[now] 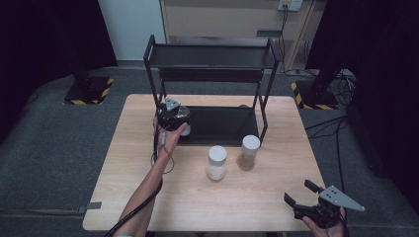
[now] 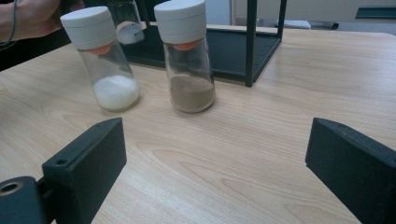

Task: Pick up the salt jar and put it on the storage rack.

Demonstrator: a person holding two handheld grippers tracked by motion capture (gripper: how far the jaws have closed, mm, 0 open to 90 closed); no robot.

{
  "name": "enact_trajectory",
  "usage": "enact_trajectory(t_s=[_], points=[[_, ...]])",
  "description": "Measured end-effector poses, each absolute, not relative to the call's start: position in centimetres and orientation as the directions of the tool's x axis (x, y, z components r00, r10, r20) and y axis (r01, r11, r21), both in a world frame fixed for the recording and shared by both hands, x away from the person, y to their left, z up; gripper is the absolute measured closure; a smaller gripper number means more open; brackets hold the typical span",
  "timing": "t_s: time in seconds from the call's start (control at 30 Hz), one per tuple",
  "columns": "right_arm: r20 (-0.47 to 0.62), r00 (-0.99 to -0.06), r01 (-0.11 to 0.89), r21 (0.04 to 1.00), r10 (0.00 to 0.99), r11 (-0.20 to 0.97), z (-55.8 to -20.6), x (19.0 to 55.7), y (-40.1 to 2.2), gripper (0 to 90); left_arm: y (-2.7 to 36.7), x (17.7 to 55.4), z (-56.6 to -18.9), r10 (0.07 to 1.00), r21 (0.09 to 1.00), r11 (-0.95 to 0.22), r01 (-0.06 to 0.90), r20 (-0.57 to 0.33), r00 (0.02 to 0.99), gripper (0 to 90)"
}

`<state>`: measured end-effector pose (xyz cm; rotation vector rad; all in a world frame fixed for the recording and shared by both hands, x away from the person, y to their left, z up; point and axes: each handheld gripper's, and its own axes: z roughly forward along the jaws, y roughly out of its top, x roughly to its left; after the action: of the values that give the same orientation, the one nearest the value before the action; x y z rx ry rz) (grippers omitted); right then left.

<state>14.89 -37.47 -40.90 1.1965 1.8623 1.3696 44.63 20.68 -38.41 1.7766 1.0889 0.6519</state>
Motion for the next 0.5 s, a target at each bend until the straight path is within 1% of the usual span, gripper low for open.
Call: enact_trajectory(t_s=[0.07,0.33,0.5], points=[[0.082,-0.466,0.340,0.936,0.881,0.093,-40.9,14.9,-37.5,5.3,20.6,44.8,-38.8,0.888,0.899,-0.163,0.406,-0.046,0.457,34.0],[0.087,-0.468,0.344,0.935,0.879,0.091,-40.9,14.9,-37.5,5.4,20.6,45.1,-39.9,0.898,0.897,-0.138,0.419,-0.065,0.434,34.0],[0.085,-0.469,0.343,0.935,0.879,0.092,-40.9,15.0,-37.5,5.4,20.5,45.2,-40.0,0.896,0.898,-0.143,0.417,-0.061,0.440,34.1]])
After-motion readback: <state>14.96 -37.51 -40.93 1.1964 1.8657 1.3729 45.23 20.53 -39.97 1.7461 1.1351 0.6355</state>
